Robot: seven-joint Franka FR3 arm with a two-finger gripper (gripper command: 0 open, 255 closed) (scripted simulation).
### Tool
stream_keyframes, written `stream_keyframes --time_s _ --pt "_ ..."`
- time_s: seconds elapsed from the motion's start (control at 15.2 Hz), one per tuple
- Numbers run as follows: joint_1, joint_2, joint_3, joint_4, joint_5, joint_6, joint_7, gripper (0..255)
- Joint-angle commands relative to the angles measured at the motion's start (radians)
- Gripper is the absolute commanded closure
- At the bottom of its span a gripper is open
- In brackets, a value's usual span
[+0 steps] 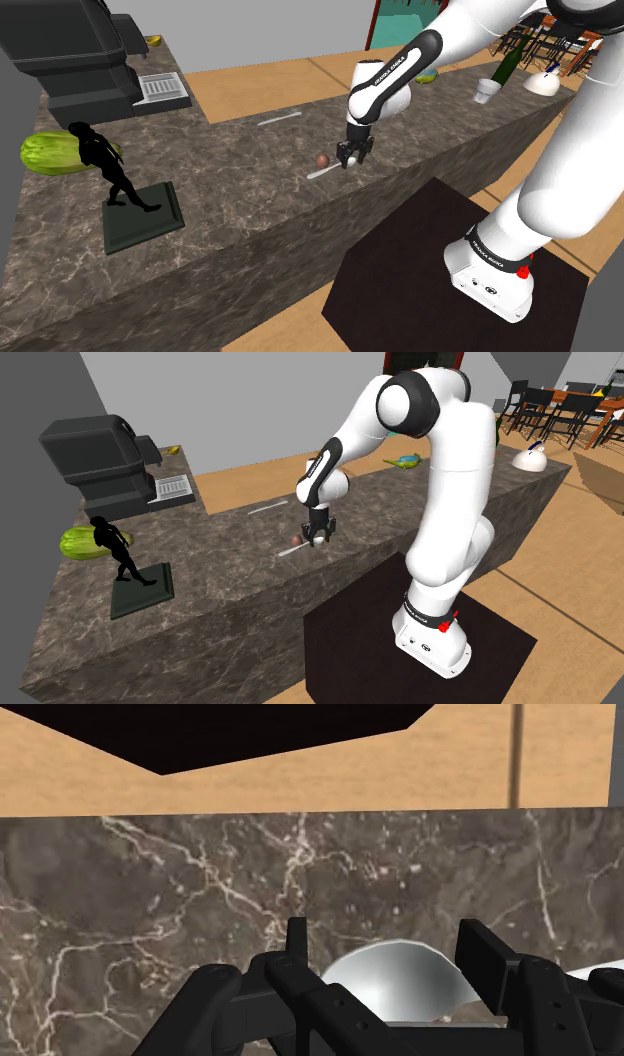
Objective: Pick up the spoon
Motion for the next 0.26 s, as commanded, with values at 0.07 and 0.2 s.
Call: stream_keyframes --time_s 0.07,0.2 --pt "0.001 -0.04 -0.001 -0.003 -0.004 -0.037 0.006 255" --pt "0.001 -0.042 -0.001 -0.003 -0.005 -0.039 0.006 255"
